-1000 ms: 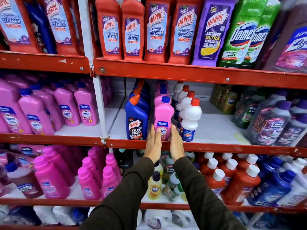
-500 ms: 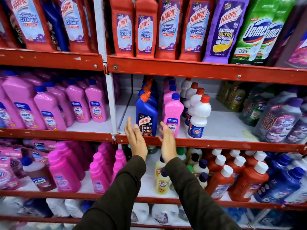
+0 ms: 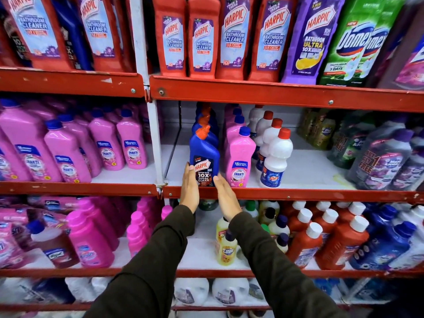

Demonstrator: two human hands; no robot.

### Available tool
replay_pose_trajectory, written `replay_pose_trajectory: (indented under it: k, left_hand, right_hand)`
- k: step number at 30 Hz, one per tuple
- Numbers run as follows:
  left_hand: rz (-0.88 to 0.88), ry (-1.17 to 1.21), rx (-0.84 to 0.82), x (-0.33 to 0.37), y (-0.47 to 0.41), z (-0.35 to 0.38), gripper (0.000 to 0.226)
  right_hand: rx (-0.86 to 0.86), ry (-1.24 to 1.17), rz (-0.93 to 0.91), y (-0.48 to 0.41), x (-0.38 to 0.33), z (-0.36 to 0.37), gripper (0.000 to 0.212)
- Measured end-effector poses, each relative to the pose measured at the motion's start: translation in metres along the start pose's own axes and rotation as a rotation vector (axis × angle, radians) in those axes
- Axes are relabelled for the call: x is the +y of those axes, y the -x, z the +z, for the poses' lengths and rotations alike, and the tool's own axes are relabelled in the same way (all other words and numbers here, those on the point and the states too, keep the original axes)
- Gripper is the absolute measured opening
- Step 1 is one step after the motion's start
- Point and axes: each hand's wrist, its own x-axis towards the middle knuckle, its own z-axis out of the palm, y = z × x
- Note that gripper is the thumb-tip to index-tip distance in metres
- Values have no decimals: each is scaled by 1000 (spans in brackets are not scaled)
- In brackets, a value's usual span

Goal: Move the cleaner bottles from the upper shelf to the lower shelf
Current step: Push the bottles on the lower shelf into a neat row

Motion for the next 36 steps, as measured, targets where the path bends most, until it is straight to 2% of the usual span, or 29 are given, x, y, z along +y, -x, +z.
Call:
replay_pose_trajectory:
  k: [5, 9, 12, 14, 16, 18, 20, 24, 29, 33, 36]
  left_hand:
    - [22, 14, 3, -5, -3, 1, 63]
    - [34, 10, 5, -3, -1, 2, 60]
    - [115, -79, 242, -8, 20, 15, 56]
    - [236, -109, 419, -15, 41, 31, 48]
    - [333, -127, 419, -25, 59, 55, 44]
    - [350, -137, 291, -34, 70, 82, 45]
    - [314, -80, 144, -36, 75, 111, 48]
    - [186, -56, -95, -29, 67, 164, 51]
    - [-61, 106, -157, -20, 46, 199, 63]
    - [-112, 122, -237, -14, 39, 203, 65]
    - [-109, 127, -226, -12, 38, 204, 67]
  right_hand:
    - [-5, -28, 11, -1, 0, -4, 63]
    - [14, -30, -21, 1, 1, -9, 58]
    - [261, -98, -168, 12, 6, -28, 32]
    - [469, -149, -263, 23, 10, -52, 30]
    - [625, -200, -306, 28, 17, -84, 35]
    - [706, -232, -299, 24, 22, -118, 33]
    - [689, -219, -245, 17, 22, -146, 32]
    - [533, -201, -117, -4, 17, -184, 49]
    - [278, -121, -29, -10, 8, -195, 59]
    - [205, -19, -39, -7, 3, -195, 59]
    - [184, -22, -25, -7, 4, -200, 60]
